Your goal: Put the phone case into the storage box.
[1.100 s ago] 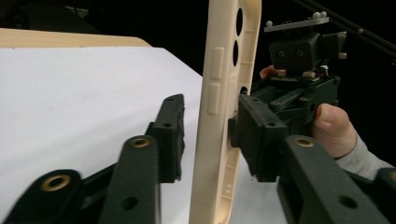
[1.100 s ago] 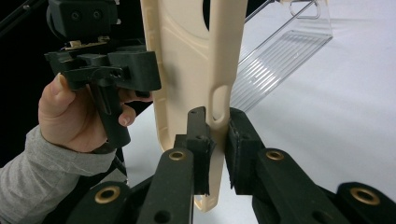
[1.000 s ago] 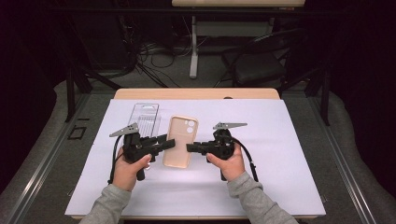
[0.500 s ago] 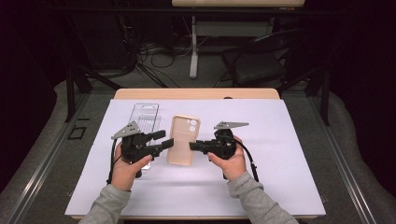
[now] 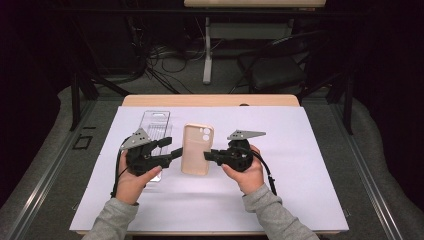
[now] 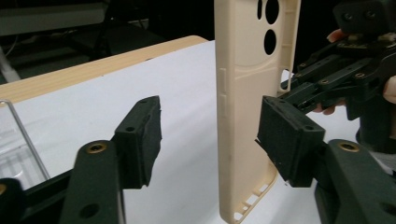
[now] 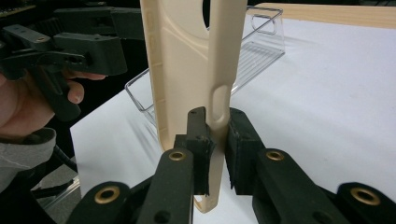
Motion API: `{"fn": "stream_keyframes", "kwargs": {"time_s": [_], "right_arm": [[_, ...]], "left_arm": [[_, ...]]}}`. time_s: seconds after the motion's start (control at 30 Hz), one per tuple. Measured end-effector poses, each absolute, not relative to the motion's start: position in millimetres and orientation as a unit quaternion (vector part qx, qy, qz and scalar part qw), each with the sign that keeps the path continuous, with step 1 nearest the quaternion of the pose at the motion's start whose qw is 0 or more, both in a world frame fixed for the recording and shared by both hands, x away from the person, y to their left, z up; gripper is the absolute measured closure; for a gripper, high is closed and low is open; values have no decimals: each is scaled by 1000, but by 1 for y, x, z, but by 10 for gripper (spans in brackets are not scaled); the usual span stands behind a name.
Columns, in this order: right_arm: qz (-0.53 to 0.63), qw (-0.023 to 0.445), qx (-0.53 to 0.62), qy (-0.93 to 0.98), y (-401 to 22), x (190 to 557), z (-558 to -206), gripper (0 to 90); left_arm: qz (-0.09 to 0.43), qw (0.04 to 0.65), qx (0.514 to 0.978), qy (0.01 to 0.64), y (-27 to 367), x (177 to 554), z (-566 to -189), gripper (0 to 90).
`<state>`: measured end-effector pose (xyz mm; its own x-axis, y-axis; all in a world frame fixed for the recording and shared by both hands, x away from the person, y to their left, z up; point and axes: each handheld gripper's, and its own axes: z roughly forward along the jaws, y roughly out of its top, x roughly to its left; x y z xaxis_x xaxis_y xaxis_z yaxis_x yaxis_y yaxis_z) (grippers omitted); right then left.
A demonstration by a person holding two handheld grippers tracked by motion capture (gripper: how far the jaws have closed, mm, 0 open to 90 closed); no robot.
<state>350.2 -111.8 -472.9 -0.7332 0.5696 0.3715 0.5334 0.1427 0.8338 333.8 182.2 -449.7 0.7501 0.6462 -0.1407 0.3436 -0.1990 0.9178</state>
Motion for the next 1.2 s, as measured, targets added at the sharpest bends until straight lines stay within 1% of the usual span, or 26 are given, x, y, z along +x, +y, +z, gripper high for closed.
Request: {"fn": "stream_keyframes", "kwargs": {"time_s": [0.07, 0.4, 0.67, 0.77, 1.0, 1.2], "right_arm": [[540, 21, 363, 759, -112, 349, -472, 812], [536, 35, 363, 761, -112, 347, -468, 811], [524, 56, 361, 769, -110, 345, -466, 811], [517, 62, 361, 774, -109, 343, -465, 811], [506, 74, 362, 780, -106, 341, -465, 811], [502, 72, 365, 781, -104, 340, -465, 811]], "left_arm": [[144, 541, 761, 329, 183, 334, -449, 343], [154, 525, 766, 337, 184, 336, -451, 262], [178, 515, 769, 334, 182, 335, -450, 214], [189, 511, 769, 336, 182, 334, -449, 172], [198, 500, 773, 338, 182, 333, -446, 160], [204, 486, 779, 339, 181, 331, -444, 160]]}}
